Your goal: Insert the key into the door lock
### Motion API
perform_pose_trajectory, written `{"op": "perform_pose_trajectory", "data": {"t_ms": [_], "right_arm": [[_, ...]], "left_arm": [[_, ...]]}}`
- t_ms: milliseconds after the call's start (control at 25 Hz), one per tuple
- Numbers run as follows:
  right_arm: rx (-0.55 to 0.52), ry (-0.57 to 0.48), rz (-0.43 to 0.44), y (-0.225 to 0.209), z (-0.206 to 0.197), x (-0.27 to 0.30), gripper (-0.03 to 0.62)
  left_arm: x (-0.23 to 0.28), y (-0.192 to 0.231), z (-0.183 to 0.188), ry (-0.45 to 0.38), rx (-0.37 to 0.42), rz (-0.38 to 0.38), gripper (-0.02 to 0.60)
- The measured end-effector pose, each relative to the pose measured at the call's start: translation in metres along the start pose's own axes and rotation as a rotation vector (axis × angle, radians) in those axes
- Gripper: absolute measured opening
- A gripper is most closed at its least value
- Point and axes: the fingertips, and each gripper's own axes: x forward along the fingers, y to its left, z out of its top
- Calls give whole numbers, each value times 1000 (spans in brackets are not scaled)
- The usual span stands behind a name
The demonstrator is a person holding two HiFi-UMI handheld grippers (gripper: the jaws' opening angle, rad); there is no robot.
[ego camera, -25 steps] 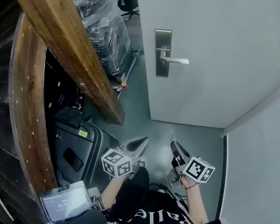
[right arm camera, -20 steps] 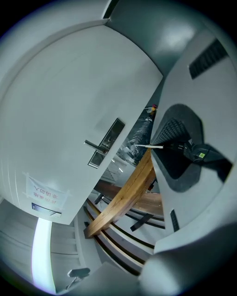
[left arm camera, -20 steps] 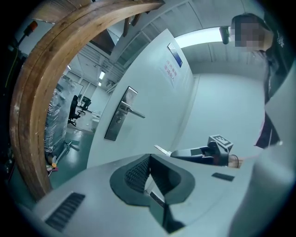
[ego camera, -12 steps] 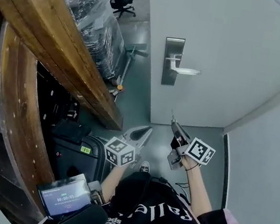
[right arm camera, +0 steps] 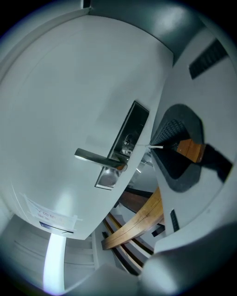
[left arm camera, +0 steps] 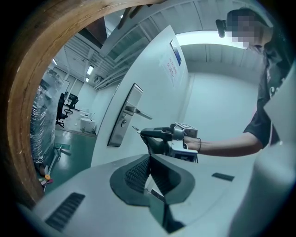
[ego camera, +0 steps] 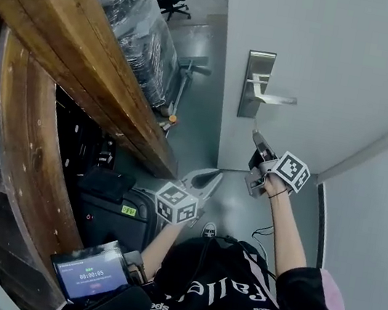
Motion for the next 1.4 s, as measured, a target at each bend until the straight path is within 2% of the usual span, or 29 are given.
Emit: {"op": "perform_pose_trajectory", "data": {"t_ms": [200, 640, 880, 1400], "right_arm": [[60, -35, 5, -5, 18, 28, 37], [38, 33, -36, -15, 18, 61, 37], [166, -10, 32, -13, 18, 59, 37], [239, 1, 95, -6, 20, 61, 37]], "left_arm": [[-6, 12, -1, 2, -13, 14, 5], [-15, 28, -2, -1, -41, 41, 5], [-21, 37, 0, -2, -47, 55, 5], [-17, 46, -3, 0, -64, 55, 5]]}}
